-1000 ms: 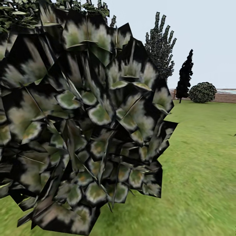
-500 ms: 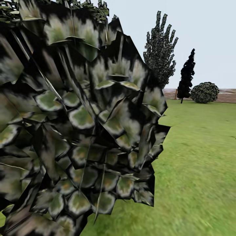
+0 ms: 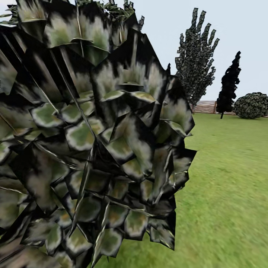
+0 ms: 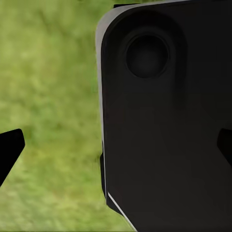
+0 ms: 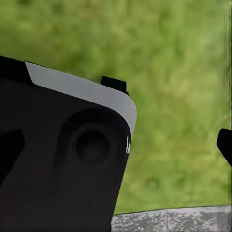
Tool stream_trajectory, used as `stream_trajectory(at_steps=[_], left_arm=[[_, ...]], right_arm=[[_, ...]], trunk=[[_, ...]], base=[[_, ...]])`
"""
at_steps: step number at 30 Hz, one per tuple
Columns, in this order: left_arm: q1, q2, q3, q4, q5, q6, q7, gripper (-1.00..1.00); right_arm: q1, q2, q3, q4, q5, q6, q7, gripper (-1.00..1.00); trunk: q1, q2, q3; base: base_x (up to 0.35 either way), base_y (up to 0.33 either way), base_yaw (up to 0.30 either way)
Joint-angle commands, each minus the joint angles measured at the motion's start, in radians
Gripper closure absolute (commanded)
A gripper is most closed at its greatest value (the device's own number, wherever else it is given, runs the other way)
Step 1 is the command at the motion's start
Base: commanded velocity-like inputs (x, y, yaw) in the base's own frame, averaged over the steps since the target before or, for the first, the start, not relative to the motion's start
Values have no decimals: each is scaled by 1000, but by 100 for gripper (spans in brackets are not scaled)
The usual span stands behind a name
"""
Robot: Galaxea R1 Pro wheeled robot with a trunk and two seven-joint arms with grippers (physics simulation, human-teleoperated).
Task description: Take the three Easter eggs out of the wicker basket on the lawn in the garden, then place them on the lawn next to a single tree (choose any tree) so that all three eggs are next to the same tree and none are left in the basket.
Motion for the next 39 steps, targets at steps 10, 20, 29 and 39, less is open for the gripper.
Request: stream_trajectory(at_steps=[10,20,29,39], left_arm=[[0,0,-2,0,-1,-2,1,-100],[0,0,-2,0,-1,-2,1,-100],[0,0,-1,0,-1,-2,1,-100],[0,0,-2,0,-1,-3,1,-100]], right_arm=[[-2,0,5,4,2,-7,1,-100],[-2,0,5,4,2,-7,1,-100],[-2,0,5,4,2,-7,1,-100],[-2,-2,2,4,-2,-7,3,-100]], trunk=[[0,0,-1],[0,0,-1],[0,0,-1],[0,0,-1]], base=[[187,-284,44],[187,-284,0],[187,-284,0],[119,-197,0]])
